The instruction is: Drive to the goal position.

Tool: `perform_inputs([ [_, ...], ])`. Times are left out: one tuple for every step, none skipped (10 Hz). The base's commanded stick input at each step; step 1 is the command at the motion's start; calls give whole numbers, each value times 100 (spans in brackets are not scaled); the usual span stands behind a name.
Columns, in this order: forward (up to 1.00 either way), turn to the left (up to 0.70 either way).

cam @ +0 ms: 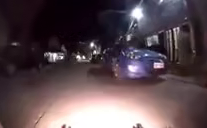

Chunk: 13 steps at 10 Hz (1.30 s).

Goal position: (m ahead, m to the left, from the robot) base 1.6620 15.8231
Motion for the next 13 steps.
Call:
perform_inputs([
  [60,0],
  [60,0],
  [60,0],
  [60,0],
  [60,0],
  [60,0],
  [60,0],
  [60,0],
  [60,0],
  [60,0],
  [60,0],
  [60,0],
  [60,0],
])
